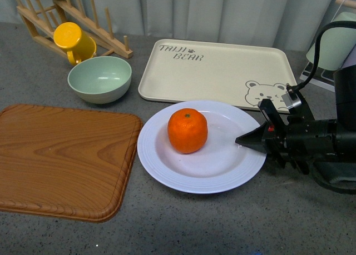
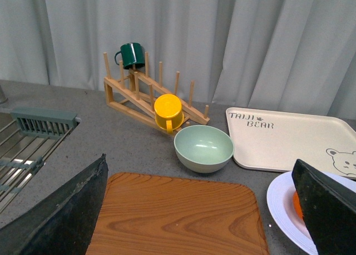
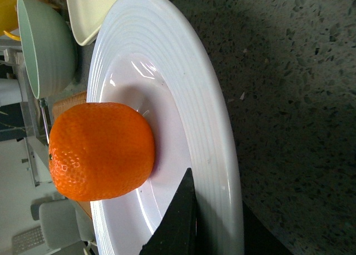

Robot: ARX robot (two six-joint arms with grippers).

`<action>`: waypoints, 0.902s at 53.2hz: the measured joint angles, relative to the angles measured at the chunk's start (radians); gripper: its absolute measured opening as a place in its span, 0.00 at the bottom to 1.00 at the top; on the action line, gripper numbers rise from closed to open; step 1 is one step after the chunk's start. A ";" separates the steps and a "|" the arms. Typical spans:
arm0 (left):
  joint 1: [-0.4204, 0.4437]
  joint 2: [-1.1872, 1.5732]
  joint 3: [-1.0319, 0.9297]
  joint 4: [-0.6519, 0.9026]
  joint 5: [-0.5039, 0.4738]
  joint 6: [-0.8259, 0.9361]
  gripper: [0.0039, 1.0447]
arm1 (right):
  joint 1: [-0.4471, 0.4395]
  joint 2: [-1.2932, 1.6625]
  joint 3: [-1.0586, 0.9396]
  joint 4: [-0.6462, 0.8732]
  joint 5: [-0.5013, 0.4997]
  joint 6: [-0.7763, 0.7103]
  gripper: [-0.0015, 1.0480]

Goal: Place orange and plate with both arms

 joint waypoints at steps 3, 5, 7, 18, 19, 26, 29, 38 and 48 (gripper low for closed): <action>0.000 0.000 0.000 0.000 0.000 0.000 0.94 | 0.000 -0.023 -0.026 0.027 0.011 0.008 0.04; 0.000 0.000 0.000 0.000 0.000 0.000 0.94 | 0.000 -0.043 -0.044 0.041 0.028 0.012 0.04; 0.000 0.000 0.000 0.000 0.000 0.000 0.94 | -0.003 -0.064 -0.061 0.053 0.036 0.019 0.04; 0.000 0.000 0.000 0.000 0.000 0.000 0.94 | -0.027 -0.163 -0.081 0.071 0.028 0.043 0.04; 0.000 0.000 0.000 0.000 0.000 0.000 0.94 | -0.030 -0.170 -0.079 0.071 0.027 0.044 0.04; 0.000 0.000 0.000 0.000 0.000 0.000 0.94 | -0.050 -0.183 -0.039 0.077 0.018 0.060 0.04; 0.000 0.000 0.000 0.000 0.000 0.000 0.94 | -0.060 -0.174 -0.001 0.077 0.014 0.082 0.04; 0.000 0.000 0.000 0.000 0.000 0.000 0.94 | -0.071 -0.107 0.157 0.037 0.018 0.123 0.04; 0.000 0.000 0.000 0.000 0.000 0.000 0.94 | -0.055 0.071 0.444 -0.082 0.041 0.148 0.04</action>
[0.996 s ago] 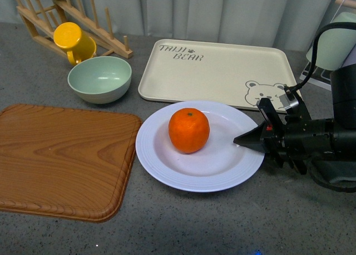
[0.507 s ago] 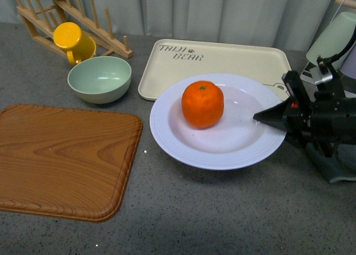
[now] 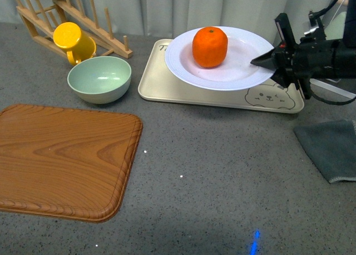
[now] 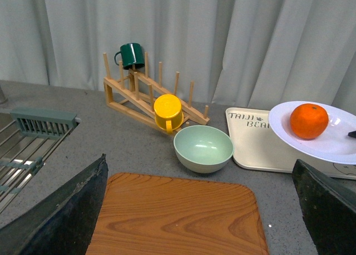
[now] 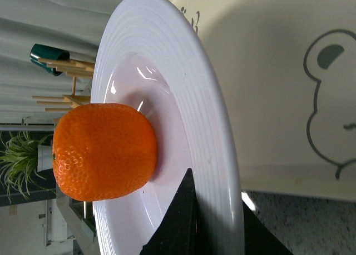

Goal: Place orange and plate with both arms

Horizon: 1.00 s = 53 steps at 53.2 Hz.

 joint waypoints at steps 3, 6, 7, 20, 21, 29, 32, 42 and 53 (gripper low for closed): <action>0.000 0.000 0.000 0.000 0.000 0.000 0.94 | 0.014 0.066 0.108 -0.052 0.002 0.000 0.04; 0.000 0.000 0.000 0.000 0.000 0.000 0.94 | 0.029 0.138 0.225 -0.104 0.007 0.001 0.04; 0.000 0.000 0.000 0.000 0.000 0.000 0.94 | 0.034 0.158 0.258 -0.119 0.009 0.002 0.04; 0.000 0.000 0.000 0.000 0.000 0.000 0.94 | 0.074 0.340 0.561 -0.281 0.025 -0.008 0.04; 0.000 0.000 0.000 0.000 0.000 0.000 0.94 | 0.076 0.348 0.576 -0.295 0.028 -0.014 0.04; 0.000 0.000 0.000 0.000 0.000 0.000 0.94 | 0.079 0.360 0.613 -0.336 0.041 -0.045 0.19; 0.000 0.000 0.000 0.000 0.000 0.000 0.94 | 0.077 0.359 0.618 -0.344 0.047 -0.056 0.29; 0.000 0.000 0.000 0.000 0.000 0.000 0.94 | 0.064 0.320 0.546 -0.350 0.075 -0.117 0.61; 0.000 0.000 0.000 0.000 0.000 0.000 0.94 | 0.034 0.185 0.397 -0.328 0.130 -0.184 0.90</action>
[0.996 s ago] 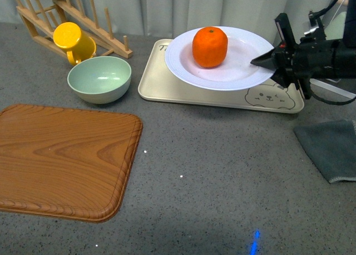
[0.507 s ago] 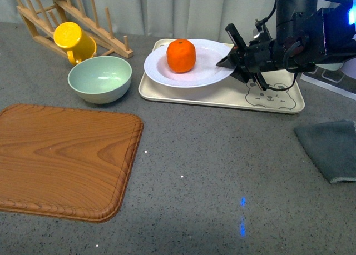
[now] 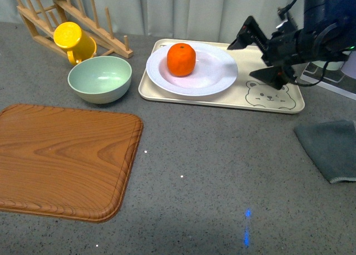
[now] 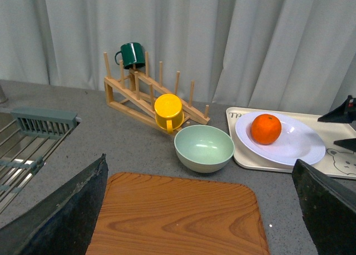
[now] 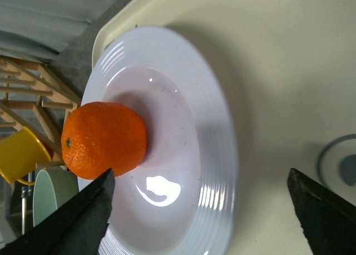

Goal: Place orange and plate with both arms

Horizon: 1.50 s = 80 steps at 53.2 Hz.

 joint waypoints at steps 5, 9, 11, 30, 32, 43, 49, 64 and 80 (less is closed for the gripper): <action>0.000 0.000 0.000 0.000 0.000 0.000 0.94 | -0.009 -0.105 -0.108 0.058 0.109 -0.074 0.92; 0.000 0.000 0.000 0.000 0.000 0.000 0.94 | -0.010 -0.204 -0.217 0.107 0.242 -0.180 0.91; 0.000 0.000 0.000 0.000 0.000 0.000 0.94 | -0.010 -0.280 -0.304 0.154 0.343 -0.261 0.91; 0.000 0.000 0.000 0.000 0.000 0.000 0.94 | -0.037 -0.978 -1.162 0.442 0.783 -0.646 0.91; 0.000 0.000 0.000 0.000 0.000 0.000 0.94 | -0.043 -1.056 -1.234 0.443 0.782 -0.653 0.91; 0.000 0.000 0.000 0.000 0.000 0.000 0.94 | 0.000 -1.505 -1.498 0.418 0.774 -0.687 0.89; 0.000 0.000 0.000 0.000 0.000 0.000 0.94 | -0.007 -1.669 -1.604 0.585 0.580 -0.687 0.70; 0.000 0.000 0.000 0.000 0.000 0.000 0.94 | -0.092 -1.792 -1.695 0.551 0.495 -0.687 0.26; 0.000 0.000 0.000 0.000 0.000 0.000 0.94 | -0.093 -1.985 -1.699 0.383 0.495 -0.687 0.01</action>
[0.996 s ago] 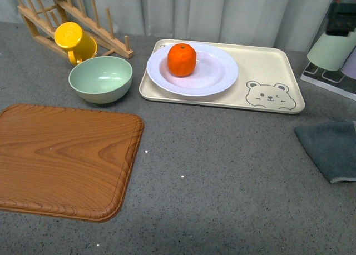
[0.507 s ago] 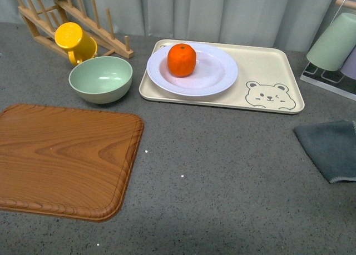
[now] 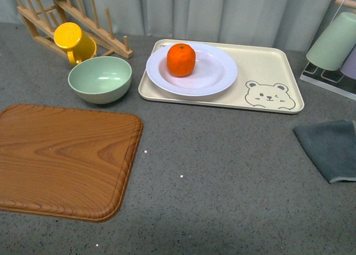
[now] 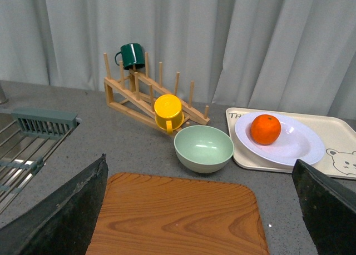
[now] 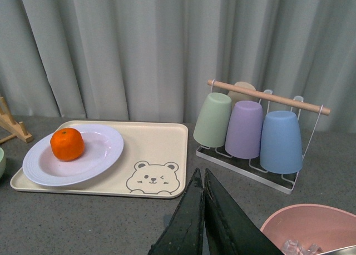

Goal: Place orange and plate with both arms

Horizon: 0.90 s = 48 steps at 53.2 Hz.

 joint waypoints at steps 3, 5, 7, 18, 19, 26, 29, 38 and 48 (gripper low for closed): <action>0.000 0.000 0.000 0.000 0.000 0.000 0.94 | 0.000 -0.032 0.000 -0.029 0.000 0.000 0.01; 0.000 0.000 0.000 0.000 0.000 0.000 0.94 | 0.000 -0.051 0.000 -0.046 0.000 0.000 0.01; 0.000 0.000 0.000 0.000 0.000 0.000 0.94 | 0.000 -0.075 0.000 -0.067 0.000 0.000 0.01; 0.000 0.000 0.000 0.000 0.000 0.000 0.94 | 0.000 -0.181 0.000 -0.169 0.000 0.000 0.01; 0.000 0.000 0.000 0.000 0.000 0.000 0.94 | 0.000 -0.185 0.000 -0.173 0.000 0.000 0.01; 0.000 0.000 0.000 0.000 0.000 0.000 0.94 | 0.000 -0.240 0.000 -0.226 0.000 0.000 0.01; 0.000 0.000 0.000 0.000 0.000 0.000 0.94 | 0.000 -0.262 0.000 -0.249 0.000 0.000 0.01; 0.000 0.000 0.000 0.000 0.000 0.000 0.94 | 0.000 -0.314 0.000 -0.298 -0.001 0.000 0.01; 0.000 0.000 0.000 0.000 0.000 0.000 0.94 | 0.000 -0.358 0.000 -0.343 -0.001 0.000 0.01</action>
